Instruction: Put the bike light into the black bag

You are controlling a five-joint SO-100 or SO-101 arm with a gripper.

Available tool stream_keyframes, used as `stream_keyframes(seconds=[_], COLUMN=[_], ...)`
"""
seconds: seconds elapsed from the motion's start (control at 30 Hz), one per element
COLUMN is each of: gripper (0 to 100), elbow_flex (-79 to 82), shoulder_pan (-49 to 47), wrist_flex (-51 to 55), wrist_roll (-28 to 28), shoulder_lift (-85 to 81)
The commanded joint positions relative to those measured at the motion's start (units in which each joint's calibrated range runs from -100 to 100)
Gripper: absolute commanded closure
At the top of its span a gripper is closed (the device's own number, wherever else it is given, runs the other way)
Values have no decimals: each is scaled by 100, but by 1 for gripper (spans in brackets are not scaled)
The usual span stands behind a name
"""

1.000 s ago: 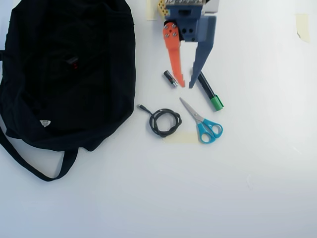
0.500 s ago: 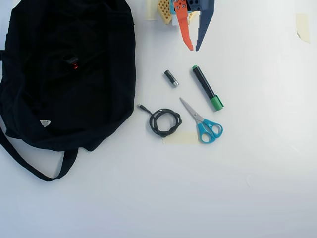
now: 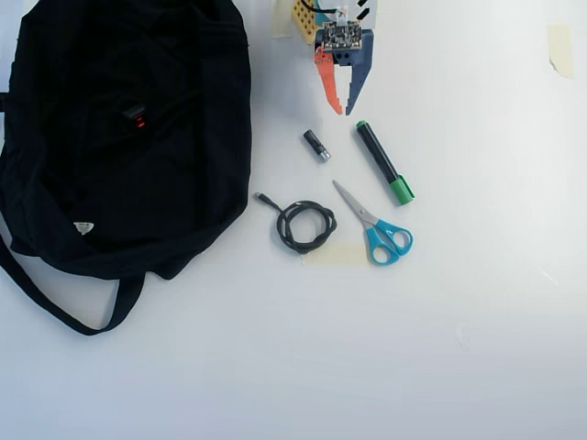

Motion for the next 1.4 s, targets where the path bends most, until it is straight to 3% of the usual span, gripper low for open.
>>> stream_keyframes(seconds=[0.0, 0.17, 0.4, 1.37], gripper=[98, 98, 98, 98], elbow_flex=[322, 691, 691, 691], shoulder_pan=[-39, -39, -39, 28], wrist_flex=[-64, 57, 1134, 1125], wrist_roll=[28, 28, 23, 18], shoulder_lift=[-100, -100, -100, -83])
